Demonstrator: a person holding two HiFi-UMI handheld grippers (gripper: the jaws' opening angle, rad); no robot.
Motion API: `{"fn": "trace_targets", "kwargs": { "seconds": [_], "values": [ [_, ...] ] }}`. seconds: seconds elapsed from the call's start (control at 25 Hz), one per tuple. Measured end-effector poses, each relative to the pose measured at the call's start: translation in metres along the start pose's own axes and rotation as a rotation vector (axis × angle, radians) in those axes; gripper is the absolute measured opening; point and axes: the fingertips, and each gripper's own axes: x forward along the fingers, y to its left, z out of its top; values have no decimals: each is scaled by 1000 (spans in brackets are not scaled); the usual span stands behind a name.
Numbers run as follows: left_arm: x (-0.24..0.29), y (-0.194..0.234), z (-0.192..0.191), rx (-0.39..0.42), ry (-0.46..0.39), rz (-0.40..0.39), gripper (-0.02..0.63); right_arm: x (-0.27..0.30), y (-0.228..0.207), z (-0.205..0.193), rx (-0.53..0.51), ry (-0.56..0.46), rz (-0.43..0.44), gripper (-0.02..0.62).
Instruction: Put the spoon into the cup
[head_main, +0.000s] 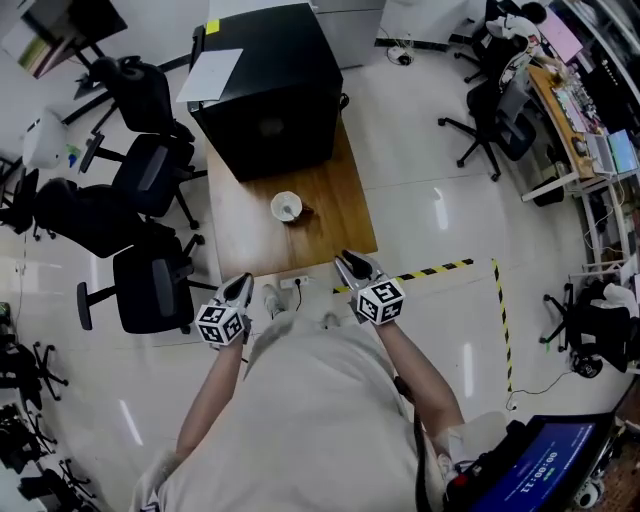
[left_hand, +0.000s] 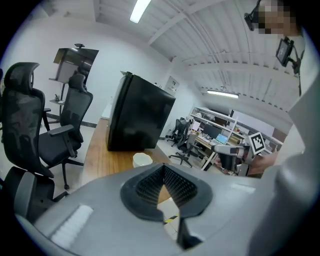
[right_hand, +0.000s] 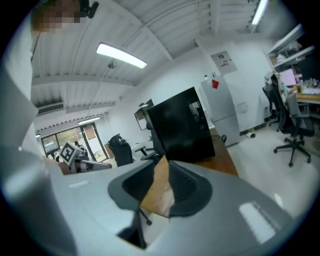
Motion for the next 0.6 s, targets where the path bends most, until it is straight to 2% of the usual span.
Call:
{"fn": "trace_targets", "kwargs": {
  "seconds": [0.08,0.2,0.36,0.6],
  "values": [
    [2,-25,-6,13,-14,0,0,-27,-4,1,25,-21,38,37],
    [-8,-60,-23,5,-29,22,0,-65,-7,-3,60,-46,78,32],
    [-30,-95,-55,-48,-45,63,0,-100,-7,-15,94,-58,117,13],
    [-72,-120,-101,-92,-30,129,0,-128,24,-34,87,-11,286,1]
  ]
}}
